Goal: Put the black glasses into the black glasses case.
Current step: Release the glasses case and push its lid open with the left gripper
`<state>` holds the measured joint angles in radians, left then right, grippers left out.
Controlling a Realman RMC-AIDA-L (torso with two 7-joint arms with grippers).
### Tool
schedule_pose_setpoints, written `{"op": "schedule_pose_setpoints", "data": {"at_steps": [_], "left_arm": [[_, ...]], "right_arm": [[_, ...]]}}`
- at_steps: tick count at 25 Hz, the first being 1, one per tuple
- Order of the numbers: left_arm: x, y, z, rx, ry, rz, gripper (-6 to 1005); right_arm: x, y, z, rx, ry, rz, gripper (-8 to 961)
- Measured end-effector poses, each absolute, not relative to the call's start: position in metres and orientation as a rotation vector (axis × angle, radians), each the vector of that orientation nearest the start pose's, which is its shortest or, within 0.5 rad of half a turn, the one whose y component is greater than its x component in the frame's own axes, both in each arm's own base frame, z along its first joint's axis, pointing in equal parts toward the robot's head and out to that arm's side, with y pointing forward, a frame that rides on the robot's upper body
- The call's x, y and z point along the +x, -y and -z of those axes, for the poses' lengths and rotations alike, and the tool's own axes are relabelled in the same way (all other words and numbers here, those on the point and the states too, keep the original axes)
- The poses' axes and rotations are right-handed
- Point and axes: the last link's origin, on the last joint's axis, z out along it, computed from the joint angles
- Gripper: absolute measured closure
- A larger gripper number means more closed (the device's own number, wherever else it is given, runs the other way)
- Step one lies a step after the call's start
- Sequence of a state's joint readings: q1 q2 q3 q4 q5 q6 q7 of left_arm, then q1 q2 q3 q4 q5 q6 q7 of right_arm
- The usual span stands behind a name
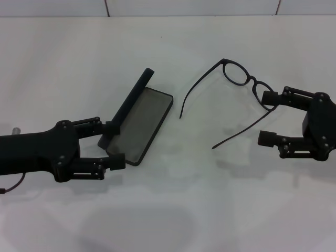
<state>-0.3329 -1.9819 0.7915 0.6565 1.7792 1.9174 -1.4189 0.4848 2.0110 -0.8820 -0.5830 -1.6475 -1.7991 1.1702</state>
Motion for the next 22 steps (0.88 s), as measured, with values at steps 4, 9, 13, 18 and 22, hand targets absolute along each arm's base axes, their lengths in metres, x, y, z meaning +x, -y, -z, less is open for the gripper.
{"op": "schedule_pose_setpoints", "data": {"at_steps": [4,9,13,18,22], "left_arm": [[-0.2837,-0.2538,-0.043,-2.819,0.71,1.037,107],[-0.2843,-0.2531,-0.043,-2.818,0.713,1.037,107],[-0.2844,-0.2531,-0.0432,-2.817,0.713,1.037,108],[-0.2845,-0.2533,-0.0438,-2.815,0.711,1.038,108],[-0.2849,-0.2538,-0.0444,-2.812,0.711,1.035,109]], "right_arm": [[0.2356,-0.3022,-0.019,-2.784,-0.245,-1.1,96],[0.2358,-0.3024,-0.0189,-2.784,-0.247,-1.099,96],[0.2359,-0.3024,-0.0188,-2.783,-0.248,-1.099,96],[0.236,-0.3024,-0.0187,-2.783,-0.249,-1.099,96],[0.2362,-0.3022,-0.0183,-2.783,-0.253,-1.1,96]]}}
